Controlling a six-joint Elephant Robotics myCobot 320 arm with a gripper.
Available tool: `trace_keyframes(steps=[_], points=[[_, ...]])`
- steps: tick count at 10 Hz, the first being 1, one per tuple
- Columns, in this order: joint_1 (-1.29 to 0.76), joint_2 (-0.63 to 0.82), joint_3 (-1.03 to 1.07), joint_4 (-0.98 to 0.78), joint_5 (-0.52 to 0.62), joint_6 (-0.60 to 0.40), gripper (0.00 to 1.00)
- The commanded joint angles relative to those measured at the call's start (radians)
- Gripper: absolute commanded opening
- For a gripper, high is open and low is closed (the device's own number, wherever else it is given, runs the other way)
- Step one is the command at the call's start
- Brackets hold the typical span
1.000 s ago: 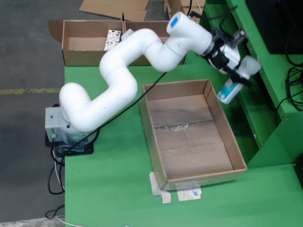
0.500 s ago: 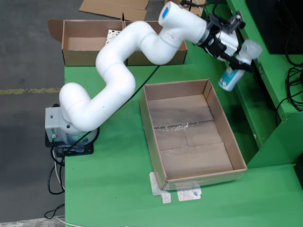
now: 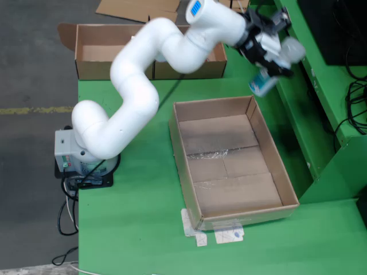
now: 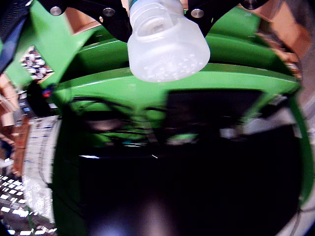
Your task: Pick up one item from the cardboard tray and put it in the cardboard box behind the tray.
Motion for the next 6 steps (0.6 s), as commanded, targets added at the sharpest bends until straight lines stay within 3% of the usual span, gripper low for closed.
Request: trace_keyframes(steps=[1, 2, 3, 6], points=[[0.156, 0.247, 0.028, -0.833, 0.196, 0.108, 0.0], [0.215, 0.411, -0.257, -0.758, 0.177, 0.142, 0.0], [0.26, 0.496, -0.399, -0.716, 0.167, 0.156, 0.0], [0.379, 0.603, -0.57, -0.688, 0.136, 0.186, 0.0]])
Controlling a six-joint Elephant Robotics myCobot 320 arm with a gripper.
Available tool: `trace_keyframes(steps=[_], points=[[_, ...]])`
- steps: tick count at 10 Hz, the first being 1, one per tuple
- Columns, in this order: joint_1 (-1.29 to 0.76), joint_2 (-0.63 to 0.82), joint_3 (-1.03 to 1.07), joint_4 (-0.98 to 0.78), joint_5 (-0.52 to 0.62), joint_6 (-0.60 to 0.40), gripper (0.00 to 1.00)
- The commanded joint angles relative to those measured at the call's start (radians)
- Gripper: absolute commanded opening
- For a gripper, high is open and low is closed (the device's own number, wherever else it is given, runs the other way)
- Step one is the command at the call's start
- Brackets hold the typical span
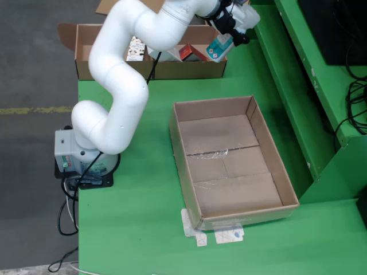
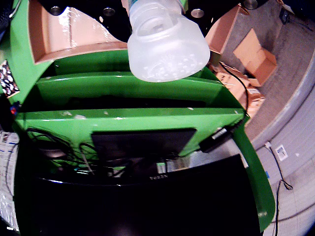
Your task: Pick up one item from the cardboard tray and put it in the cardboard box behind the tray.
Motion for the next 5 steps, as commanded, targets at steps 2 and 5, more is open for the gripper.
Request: trace_keyframes(steps=[2, 5], points=[[0.205, 0.333, -0.494, -0.395, -0.055, 0.046, 0.0], [0.324, 0.344, -0.549, -0.388, -0.081, 0.069, 0.0]])
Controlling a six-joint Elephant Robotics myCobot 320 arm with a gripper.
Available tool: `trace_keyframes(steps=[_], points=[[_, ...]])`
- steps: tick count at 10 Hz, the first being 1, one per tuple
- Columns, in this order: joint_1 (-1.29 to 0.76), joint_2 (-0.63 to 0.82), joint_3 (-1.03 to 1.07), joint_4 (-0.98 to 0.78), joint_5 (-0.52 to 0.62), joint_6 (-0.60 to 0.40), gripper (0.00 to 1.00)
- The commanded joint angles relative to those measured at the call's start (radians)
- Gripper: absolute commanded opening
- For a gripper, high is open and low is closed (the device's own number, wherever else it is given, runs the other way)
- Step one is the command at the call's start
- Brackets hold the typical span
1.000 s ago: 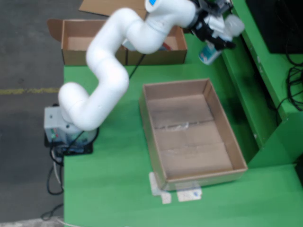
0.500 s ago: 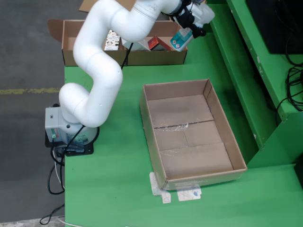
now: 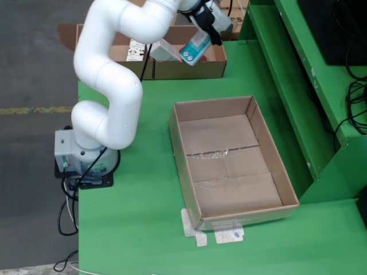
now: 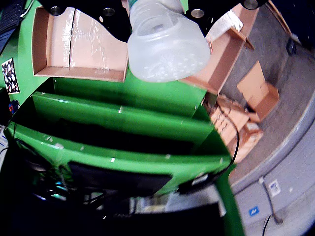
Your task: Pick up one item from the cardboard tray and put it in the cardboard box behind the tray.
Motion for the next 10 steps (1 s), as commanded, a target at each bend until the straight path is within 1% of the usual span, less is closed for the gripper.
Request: trace_keyframes(steps=[1, 4, 6, 7, 10], points=[[0.157, 0.126, -0.356, -0.151, -0.027, 0.031, 0.0], [0.204, 0.113, -0.349, -0.164, -0.041, 0.054, 0.0], [0.29, 0.118, -0.374, -0.174, -0.066, 0.093, 0.0], [0.29, 0.118, -0.374, -0.174, -0.066, 0.093, 0.0], [0.399, 0.163, -0.444, -0.186, -0.085, 0.143, 0.0]])
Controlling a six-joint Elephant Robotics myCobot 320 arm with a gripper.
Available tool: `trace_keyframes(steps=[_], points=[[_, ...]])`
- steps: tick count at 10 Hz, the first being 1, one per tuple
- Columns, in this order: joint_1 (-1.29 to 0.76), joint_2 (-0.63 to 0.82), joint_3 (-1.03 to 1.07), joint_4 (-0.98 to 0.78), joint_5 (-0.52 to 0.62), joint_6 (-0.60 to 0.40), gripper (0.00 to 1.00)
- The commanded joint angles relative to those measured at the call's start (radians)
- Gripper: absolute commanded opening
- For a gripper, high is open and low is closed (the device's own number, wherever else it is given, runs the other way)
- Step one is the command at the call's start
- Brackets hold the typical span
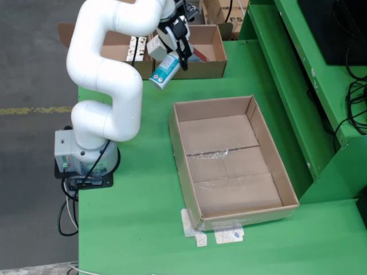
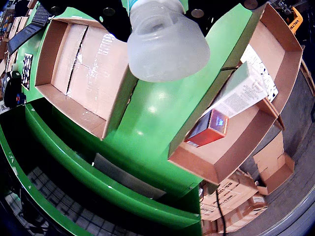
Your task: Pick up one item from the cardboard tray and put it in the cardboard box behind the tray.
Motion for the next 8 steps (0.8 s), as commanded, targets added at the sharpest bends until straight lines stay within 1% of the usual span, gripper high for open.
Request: trace_keyframes(steps=[1, 2, 8], points=[[0.122, 0.073, -0.028, -0.013, -0.031, 0.055, 0.0], [0.122, 0.073, -0.028, -0.013, -0.031, 0.055, 0.0], [0.396, 0.267, -0.27, -0.057, -0.073, 0.155, 0.0]])
